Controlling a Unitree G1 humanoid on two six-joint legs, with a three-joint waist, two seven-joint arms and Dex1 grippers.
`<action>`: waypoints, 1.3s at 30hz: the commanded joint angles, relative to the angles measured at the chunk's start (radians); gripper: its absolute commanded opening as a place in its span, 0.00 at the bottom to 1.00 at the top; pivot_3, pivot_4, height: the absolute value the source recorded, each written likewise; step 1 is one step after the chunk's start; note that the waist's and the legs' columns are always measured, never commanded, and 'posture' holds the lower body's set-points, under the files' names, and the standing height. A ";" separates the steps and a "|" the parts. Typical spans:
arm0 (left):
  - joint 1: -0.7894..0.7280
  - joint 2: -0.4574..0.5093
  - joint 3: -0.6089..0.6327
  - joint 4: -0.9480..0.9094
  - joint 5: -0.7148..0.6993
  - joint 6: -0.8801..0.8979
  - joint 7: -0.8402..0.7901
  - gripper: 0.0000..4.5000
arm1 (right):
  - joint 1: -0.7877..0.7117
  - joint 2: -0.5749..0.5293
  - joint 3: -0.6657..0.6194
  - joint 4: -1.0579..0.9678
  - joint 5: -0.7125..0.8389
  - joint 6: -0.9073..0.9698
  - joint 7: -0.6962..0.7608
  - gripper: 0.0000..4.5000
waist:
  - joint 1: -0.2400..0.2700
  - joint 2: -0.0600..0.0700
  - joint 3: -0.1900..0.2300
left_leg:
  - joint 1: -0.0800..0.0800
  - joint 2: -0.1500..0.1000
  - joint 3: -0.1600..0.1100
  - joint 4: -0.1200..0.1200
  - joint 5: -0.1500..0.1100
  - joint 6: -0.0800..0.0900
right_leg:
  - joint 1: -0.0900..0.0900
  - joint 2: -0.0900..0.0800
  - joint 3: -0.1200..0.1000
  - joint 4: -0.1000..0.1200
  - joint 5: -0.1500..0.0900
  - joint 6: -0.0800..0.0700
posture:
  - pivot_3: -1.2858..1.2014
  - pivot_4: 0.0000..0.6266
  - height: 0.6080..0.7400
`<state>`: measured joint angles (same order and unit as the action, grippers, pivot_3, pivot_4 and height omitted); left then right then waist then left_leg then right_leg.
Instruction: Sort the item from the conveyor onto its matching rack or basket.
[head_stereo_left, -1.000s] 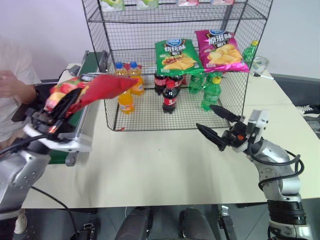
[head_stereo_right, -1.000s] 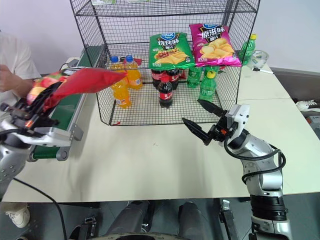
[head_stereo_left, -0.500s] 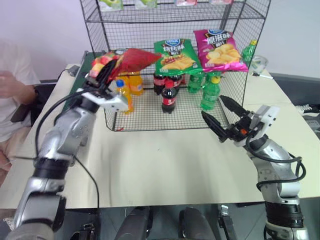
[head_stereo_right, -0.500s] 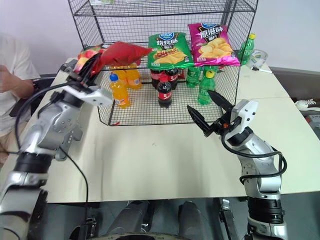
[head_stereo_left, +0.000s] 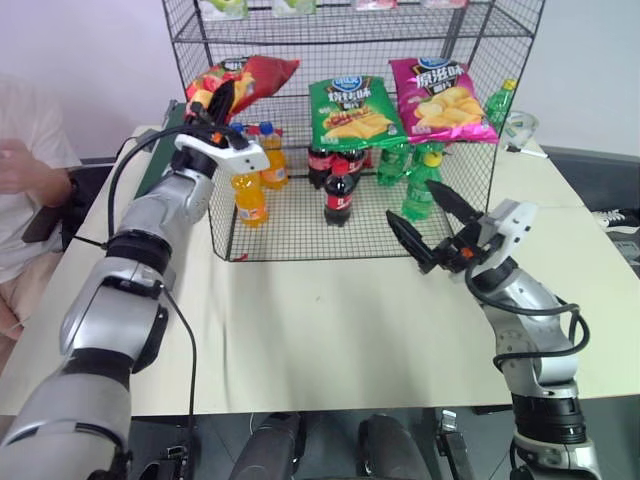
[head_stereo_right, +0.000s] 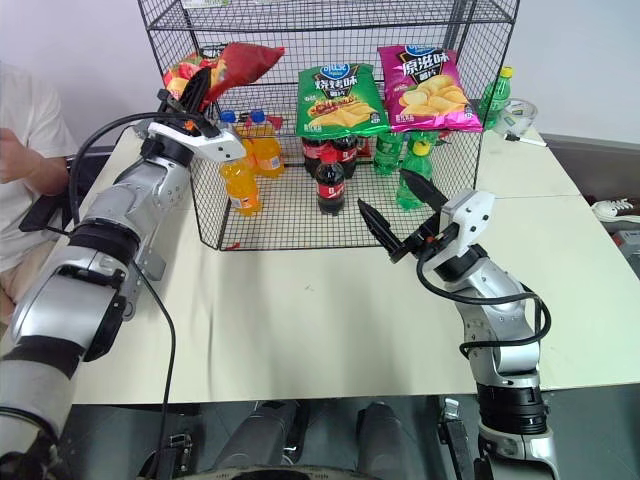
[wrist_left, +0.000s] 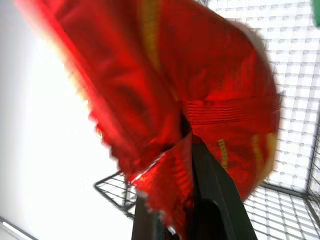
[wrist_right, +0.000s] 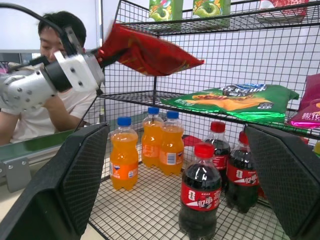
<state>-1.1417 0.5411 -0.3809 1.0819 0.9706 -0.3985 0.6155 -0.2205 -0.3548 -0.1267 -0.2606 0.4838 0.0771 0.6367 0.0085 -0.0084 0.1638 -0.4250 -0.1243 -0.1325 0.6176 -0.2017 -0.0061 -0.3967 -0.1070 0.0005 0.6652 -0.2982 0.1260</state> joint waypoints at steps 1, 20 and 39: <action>-0.068 -0.007 -0.044 0.067 0.010 0.019 0.055 0.01 | -0.007 0.004 0.002 -0.051 -0.001 -0.017 -0.008 1.00 | 0.000 0.000 0.000 | 0.000 0.000 0.000 0.000 0.000 0.000 | 0.000 0.000 0.000 0.000 0.000 0.000 | 0.52 0.24 1.00; -0.075 -0.052 -0.073 0.197 -0.150 -0.044 -0.086 0.30 | -0.003 -0.013 0.029 -0.070 -0.009 0.010 -0.002 1.00 | -0.002 -0.001 0.000 | -0.001 0.000 0.000 0.002 0.000 0.000 | 0.000 0.000 0.000 0.001 0.000 0.000 | 0.52 0.24 1.00; 0.235 0.154 0.037 -0.402 -0.219 -0.112 -0.058 0.84 | -0.002 -0.021 0.036 -0.054 -0.001 0.010 0.016 1.00 | -0.020 -0.001 -0.001 | -0.001 0.000 0.000 0.006 -0.001 0.001 | -0.001 0.001 0.002 0.003 0.000 0.000 | 0.52 0.24 1.00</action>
<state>-0.9184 0.6752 -0.3903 0.7772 0.7761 -0.5139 0.5637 -0.2085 -0.3707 -0.0829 -0.2803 0.4754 0.0980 0.6464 -0.0112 -0.0098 0.1632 -0.4263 -0.1239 -0.1328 0.6227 -0.2022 -0.0054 -0.3975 -0.1065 0.0023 0.6684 -0.2982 0.1259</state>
